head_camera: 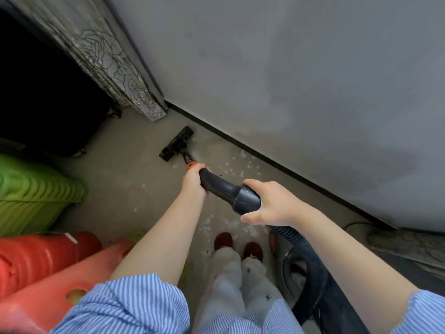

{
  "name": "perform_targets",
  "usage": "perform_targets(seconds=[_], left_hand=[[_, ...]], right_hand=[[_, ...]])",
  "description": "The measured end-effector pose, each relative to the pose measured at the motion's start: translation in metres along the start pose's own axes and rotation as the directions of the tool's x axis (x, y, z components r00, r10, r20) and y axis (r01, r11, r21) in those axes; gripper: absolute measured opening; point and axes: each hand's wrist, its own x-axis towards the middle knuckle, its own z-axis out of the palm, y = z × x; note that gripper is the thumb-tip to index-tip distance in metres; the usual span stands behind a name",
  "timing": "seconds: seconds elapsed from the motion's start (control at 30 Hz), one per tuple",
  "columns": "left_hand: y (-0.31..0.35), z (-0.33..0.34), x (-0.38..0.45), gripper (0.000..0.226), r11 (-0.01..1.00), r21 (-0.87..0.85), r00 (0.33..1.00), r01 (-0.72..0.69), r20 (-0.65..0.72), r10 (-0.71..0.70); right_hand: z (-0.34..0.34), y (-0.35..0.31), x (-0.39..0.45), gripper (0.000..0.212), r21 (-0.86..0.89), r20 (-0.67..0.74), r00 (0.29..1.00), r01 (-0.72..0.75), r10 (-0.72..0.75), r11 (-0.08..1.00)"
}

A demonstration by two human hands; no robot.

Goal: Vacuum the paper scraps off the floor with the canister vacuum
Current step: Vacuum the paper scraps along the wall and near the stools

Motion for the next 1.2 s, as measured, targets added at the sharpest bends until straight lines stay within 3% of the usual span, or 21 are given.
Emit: perform_targets(seconds=[0.2,0.4,0.6,0.8,0.87,0.97,1.03,1.1,1.2], left_hand=[[-0.011,0.003,0.024,0.027,0.978,0.198,0.997,0.063,-0.046,-0.055],[-0.027,-0.013,0.043,0.026,0.94,0.334,0.998,0.065,-0.009,-0.066],[-0.031,-0.027,0.044,0.033,0.917,0.372,0.989,0.143,-0.087,-0.119],[-0.045,-0.028,0.045,0.018,0.92,0.358,0.987,0.158,-0.072,-0.142],[-0.052,-0.026,0.042,0.01,0.906,0.394,0.987,0.156,-0.086,-0.133],[-0.058,-0.022,0.04,0.024,0.876,0.458,0.988,0.155,-0.093,-0.126],[-0.056,-0.022,0.039,0.014,0.819,0.555,0.99,0.143,-0.086,-0.114],[-0.058,-0.025,0.041,0.034,0.786,0.608,0.993,0.115,-0.066,-0.095],[-0.07,-0.028,0.03,0.037,0.725,0.683,0.996,0.089,-0.041,-0.084]], right_hand=[[0.004,0.011,0.0,0.036,0.027,0.045,0.995,-0.089,0.088,0.996],[0.02,0.01,-0.013,0.039,-0.001,0.064,0.992,-0.112,0.111,0.994],[0.034,0.003,-0.014,0.048,0.0,0.104,0.984,-0.147,0.146,0.989],[0.038,0.019,-0.017,0.043,0.131,0.269,0.916,-0.34,0.296,0.931],[0.04,0.025,-0.022,0.04,0.111,0.267,0.907,-0.365,0.326,0.924],[0.048,0.029,-0.031,0.038,0.121,0.209,0.918,-0.367,0.338,0.922],[0.049,0.025,-0.038,0.037,0.138,0.171,0.93,-0.35,0.325,0.927],[0.047,0.018,-0.048,0.035,0.132,0.138,0.946,-0.312,0.294,0.941],[0.043,0.013,-0.072,0.034,0.11,0.129,0.955,-0.281,0.266,0.953]])
